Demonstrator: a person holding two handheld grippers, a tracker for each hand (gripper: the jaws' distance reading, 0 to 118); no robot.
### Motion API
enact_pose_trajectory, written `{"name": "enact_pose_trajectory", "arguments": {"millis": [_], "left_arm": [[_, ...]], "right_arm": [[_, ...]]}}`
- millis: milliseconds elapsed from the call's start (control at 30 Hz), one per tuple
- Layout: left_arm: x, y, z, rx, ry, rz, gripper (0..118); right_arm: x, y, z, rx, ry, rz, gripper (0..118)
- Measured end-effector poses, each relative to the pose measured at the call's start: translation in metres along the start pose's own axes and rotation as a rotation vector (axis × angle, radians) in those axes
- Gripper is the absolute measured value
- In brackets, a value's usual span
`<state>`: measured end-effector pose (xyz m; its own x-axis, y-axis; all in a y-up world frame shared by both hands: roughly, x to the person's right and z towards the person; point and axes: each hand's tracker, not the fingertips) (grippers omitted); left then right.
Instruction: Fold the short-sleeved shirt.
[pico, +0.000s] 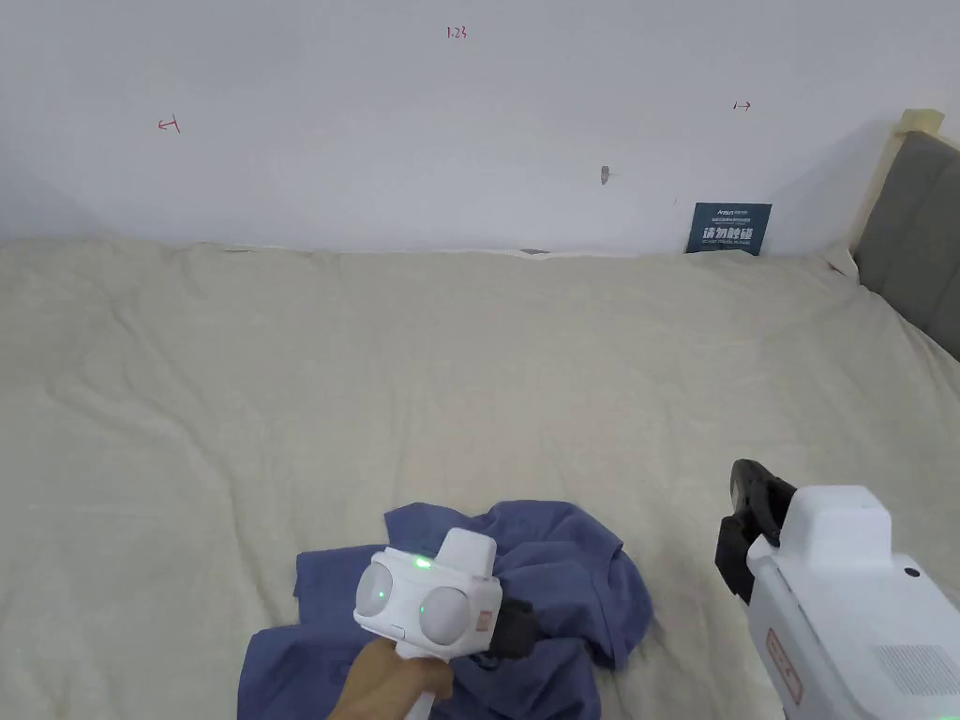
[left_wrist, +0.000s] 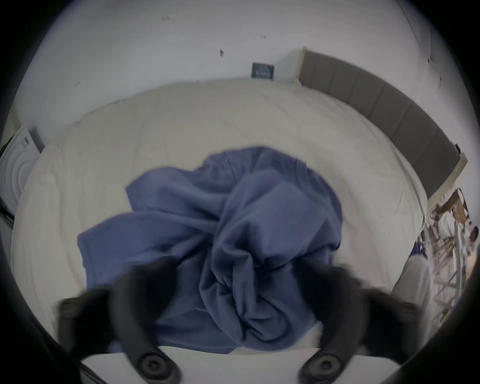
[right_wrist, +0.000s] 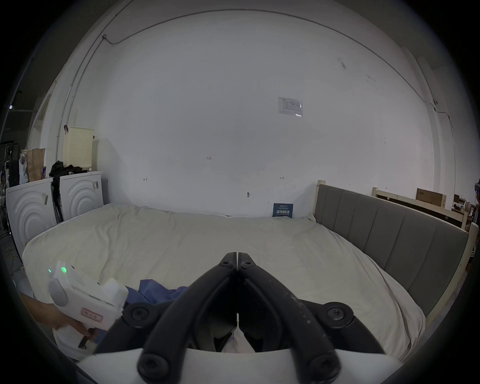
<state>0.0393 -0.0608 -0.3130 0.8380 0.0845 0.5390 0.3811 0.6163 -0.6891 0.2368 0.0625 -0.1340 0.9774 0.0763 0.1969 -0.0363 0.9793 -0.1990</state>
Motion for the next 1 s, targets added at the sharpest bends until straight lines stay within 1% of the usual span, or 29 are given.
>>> {"name": "enact_pose_trajectory", "arguments": {"millis": [33,67,133,200,300,467,567,633,667,700,733,800,867,900,967,1000], "left_arm": [[-0.002,0.004,0.012,0.036,-0.014,0.017,118],[-0.005,0.007,0.027,0.094,-0.024,0.034,117],[-0.010,0.017,0.057,0.191,-0.026,0.049,111],[-0.014,0.024,0.088,0.263,0.011,0.042,111],[-0.025,0.029,0.135,0.444,0.073,0.042,112],[-0.048,0.025,0.191,0.674,0.225,0.045,111],[-0.063,0.013,0.205,0.812,0.344,0.030,111],[-0.072,0.005,0.212,0.847,0.405,0.035,107],[-0.077,0.002,0.214,0.855,0.419,0.049,101],[-0.081,-0.002,0.216,0.866,0.415,0.054,93],[-0.086,-0.007,0.218,0.872,0.413,0.058,82],[-0.092,-0.012,0.219,0.869,0.423,0.078,44],[-0.098,-0.016,0.218,0.860,0.411,0.087,0],[-0.100,-0.018,0.216,0.847,0.423,0.100,0],[-0.103,-0.019,0.215,0.808,0.374,0.119,0],[-0.102,-0.020,0.214,0.812,0.380,0.125,0]], "right_arm": [[-0.001,0.002,0.002,0.006,0.002,0.001,1],[-0.001,0.005,0.003,0.012,0.003,0.003,1],[-0.003,0.010,0.007,0.026,0.002,0.007,1],[-0.004,0.015,0.010,0.040,0.005,0.009,1],[-0.006,0.023,0.014,0.065,0.007,0.003,1],[-0.010,0.035,0.015,0.097,0.008,-0.001,1],[-0.013,0.039,0.015,0.110,0.010,-0.005,1],[-0.014,0.042,0.013,0.114,0.012,-0.008,1],[-0.015,0.042,0.013,0.116,0.014,-0.009,1],[-0.016,0.043,0.013,0.118,0.015,-0.010,1],[-0.018,0.044,0.013,0.121,0.015,-0.009,1],[-0.020,0.045,0.012,0.123,0.018,-0.005,1],[-0.022,0.046,0.011,0.126,0.021,-0.009,1],[-0.023,0.046,0.011,0.126,0.024,-0.012,1],[-0.025,0.046,0.010,0.126,0.026,-0.014,1],[-0.026,0.046,0.010,0.125,0.028,-0.013,1]]}}
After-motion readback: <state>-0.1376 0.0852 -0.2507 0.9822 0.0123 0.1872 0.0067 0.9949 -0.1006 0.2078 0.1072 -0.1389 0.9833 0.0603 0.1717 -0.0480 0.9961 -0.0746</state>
